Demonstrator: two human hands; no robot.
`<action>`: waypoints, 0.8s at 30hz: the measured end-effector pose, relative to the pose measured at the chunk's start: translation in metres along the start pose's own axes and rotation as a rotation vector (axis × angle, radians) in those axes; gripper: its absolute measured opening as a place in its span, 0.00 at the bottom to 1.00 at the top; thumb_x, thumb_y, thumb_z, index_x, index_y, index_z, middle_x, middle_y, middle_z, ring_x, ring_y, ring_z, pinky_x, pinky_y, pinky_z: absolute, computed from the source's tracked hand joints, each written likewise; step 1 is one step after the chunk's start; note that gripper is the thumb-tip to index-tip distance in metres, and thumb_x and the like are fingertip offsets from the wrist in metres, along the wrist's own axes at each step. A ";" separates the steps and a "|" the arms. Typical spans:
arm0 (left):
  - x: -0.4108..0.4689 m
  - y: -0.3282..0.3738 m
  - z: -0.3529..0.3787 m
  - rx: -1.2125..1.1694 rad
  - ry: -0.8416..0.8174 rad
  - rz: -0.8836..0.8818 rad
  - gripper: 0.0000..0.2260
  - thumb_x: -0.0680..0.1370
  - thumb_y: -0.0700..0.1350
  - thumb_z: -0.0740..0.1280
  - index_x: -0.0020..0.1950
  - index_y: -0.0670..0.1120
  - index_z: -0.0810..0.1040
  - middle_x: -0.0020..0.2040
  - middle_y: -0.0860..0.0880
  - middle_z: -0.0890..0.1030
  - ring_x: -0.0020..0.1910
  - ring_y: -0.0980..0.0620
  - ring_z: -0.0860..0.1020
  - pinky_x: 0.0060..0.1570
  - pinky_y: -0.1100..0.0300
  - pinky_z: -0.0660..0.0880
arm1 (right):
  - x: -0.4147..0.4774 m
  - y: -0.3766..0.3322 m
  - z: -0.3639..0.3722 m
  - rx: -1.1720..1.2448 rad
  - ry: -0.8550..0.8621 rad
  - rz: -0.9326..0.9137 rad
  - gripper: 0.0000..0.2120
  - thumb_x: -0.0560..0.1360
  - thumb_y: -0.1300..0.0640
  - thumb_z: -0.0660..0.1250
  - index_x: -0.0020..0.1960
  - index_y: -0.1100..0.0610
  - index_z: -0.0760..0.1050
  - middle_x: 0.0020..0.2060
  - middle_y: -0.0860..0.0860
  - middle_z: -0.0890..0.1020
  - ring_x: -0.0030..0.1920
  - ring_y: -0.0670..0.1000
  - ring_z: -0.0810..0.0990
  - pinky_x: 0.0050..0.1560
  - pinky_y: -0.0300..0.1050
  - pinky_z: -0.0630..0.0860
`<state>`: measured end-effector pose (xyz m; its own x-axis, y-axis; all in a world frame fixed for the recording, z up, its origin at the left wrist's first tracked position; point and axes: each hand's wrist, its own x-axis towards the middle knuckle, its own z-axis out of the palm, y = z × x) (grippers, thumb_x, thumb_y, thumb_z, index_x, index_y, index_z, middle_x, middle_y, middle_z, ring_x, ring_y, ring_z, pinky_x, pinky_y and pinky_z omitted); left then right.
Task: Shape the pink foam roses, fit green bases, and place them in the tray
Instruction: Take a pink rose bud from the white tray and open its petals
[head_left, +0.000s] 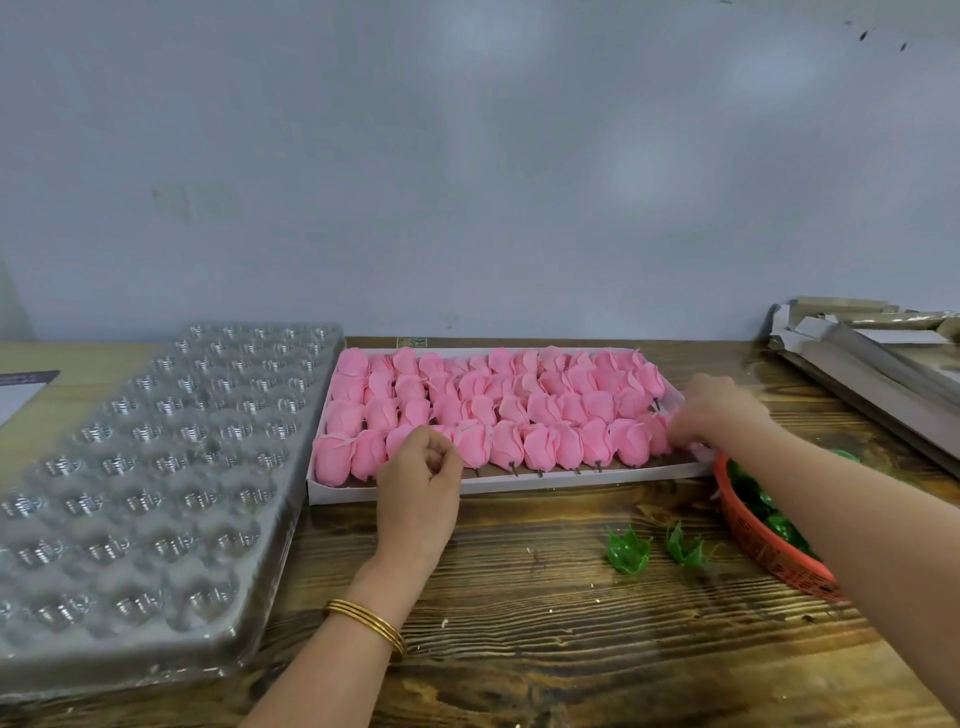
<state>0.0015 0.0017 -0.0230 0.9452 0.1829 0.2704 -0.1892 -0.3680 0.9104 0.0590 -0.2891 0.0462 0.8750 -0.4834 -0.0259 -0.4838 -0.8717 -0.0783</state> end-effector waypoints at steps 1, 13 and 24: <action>0.000 0.000 0.000 0.002 0.002 0.000 0.08 0.78 0.37 0.67 0.41 0.47 0.76 0.36 0.48 0.79 0.37 0.52 0.78 0.36 0.67 0.70 | 0.001 0.001 -0.001 -0.004 0.002 0.004 0.06 0.65 0.62 0.70 0.41 0.60 0.76 0.30 0.53 0.82 0.28 0.50 0.81 0.39 0.45 0.82; 0.000 0.002 0.000 -0.014 0.010 0.004 0.08 0.79 0.37 0.66 0.41 0.48 0.75 0.36 0.47 0.79 0.37 0.49 0.79 0.39 0.54 0.80 | 0.005 0.013 -0.030 0.072 0.038 0.056 0.08 0.63 0.61 0.71 0.39 0.62 0.75 0.37 0.56 0.78 0.35 0.54 0.77 0.35 0.42 0.77; -0.003 0.002 -0.002 -0.082 -0.054 0.014 0.07 0.79 0.38 0.66 0.43 0.48 0.76 0.35 0.49 0.79 0.26 0.57 0.77 0.27 0.68 0.72 | -0.069 -0.033 -0.045 0.596 0.114 -0.248 0.13 0.65 0.54 0.78 0.34 0.60 0.76 0.28 0.52 0.75 0.28 0.48 0.71 0.30 0.40 0.67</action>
<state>-0.0019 0.0021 -0.0215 0.9548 0.1278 0.2683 -0.2218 -0.2943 0.9296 0.0144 -0.2308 0.0957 0.9368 -0.3074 0.1672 -0.1475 -0.7801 -0.6080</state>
